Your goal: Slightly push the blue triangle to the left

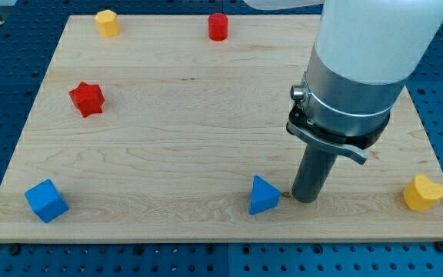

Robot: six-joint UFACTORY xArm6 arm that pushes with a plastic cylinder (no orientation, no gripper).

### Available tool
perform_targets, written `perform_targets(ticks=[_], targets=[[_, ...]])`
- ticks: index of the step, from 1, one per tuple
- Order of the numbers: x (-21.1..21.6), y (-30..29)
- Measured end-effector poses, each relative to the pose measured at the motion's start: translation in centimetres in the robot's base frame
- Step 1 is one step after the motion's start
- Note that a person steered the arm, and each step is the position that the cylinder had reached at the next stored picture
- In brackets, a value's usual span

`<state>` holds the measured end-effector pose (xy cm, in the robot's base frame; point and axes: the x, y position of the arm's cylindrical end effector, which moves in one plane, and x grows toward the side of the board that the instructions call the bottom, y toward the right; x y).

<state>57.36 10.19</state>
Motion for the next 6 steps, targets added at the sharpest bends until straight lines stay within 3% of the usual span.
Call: perform_targets(ticks=[6], targets=[[1.4, -4.4]])
